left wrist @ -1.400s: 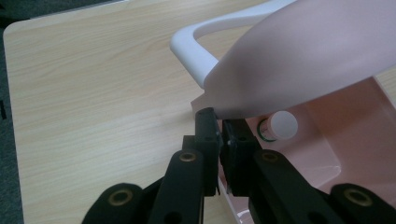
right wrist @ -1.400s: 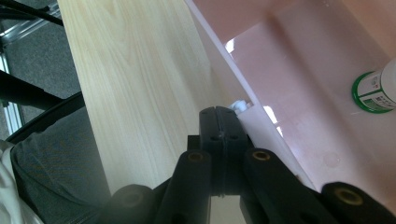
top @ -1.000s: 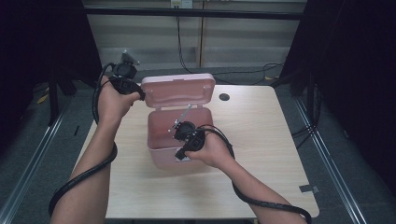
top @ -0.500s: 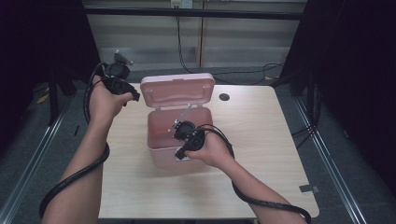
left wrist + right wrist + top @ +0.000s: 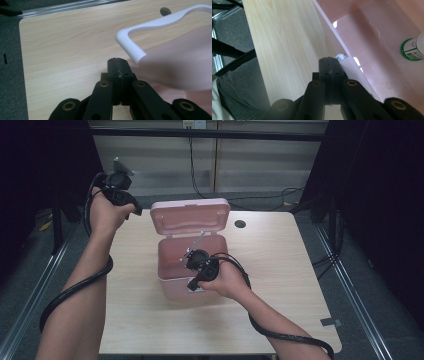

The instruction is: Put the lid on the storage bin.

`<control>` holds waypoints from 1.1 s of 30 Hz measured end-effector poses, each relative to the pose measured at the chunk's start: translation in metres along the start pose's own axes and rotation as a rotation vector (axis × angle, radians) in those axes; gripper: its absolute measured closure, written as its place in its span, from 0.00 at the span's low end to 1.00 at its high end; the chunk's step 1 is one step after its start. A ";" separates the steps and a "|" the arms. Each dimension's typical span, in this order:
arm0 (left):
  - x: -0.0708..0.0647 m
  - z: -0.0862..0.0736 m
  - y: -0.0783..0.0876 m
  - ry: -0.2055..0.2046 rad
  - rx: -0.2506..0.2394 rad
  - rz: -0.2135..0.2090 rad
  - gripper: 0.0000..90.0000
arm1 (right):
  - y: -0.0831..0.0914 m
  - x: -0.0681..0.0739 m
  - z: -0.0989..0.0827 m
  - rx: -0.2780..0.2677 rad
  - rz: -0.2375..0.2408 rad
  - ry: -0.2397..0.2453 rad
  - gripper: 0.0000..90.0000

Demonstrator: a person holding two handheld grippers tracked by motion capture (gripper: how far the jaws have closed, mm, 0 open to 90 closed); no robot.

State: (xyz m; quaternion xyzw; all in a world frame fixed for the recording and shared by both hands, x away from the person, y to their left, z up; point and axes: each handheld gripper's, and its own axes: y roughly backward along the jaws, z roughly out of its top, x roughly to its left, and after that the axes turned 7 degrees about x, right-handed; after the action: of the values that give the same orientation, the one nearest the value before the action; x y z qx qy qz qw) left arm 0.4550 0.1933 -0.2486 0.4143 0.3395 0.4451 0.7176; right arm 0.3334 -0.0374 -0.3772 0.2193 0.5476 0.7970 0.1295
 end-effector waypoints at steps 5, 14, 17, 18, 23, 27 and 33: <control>-0.005 0.017 -0.001 -0.009 0.003 -0.004 1.00 | 0.000 -0.001 0.000 -0.001 0.008 0.006 1.00; -0.021 0.021 -0.010 -0.037 0.006 -0.052 1.00 | 0.000 -0.002 -0.001 -0.005 0.016 0.005 1.00; -0.023 0.019 -0.011 -0.028 0.005 -0.049 1.00 | 0.000 -0.002 -0.002 -0.011 0.012 0.005 1.00; -0.023 0.019 -0.011 -0.031 0.006 -0.048 1.00 | 0.000 -0.002 -0.002 -0.012 0.010 0.005 1.00; -0.024 0.017 -0.010 -0.041 0.007 -0.043 1.00 | 0.008 -0.005 -0.007 -0.001 0.008 -0.005 1.00; -0.027 0.017 -0.009 -0.052 0.006 -0.037 1.00 | 0.026 -0.011 -0.015 -0.026 -0.006 -0.026 1.00; -0.030 0.016 -0.007 -0.061 0.006 -0.040 1.00 | 0.049 -0.031 -0.028 -0.058 -0.040 -0.082 1.00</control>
State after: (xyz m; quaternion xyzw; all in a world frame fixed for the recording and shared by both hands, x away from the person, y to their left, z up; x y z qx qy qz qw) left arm 0.4600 0.1591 -0.2444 0.4231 0.3268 0.4170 0.7351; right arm 0.3481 -0.0921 -0.3462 0.2370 0.5229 0.8001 0.1739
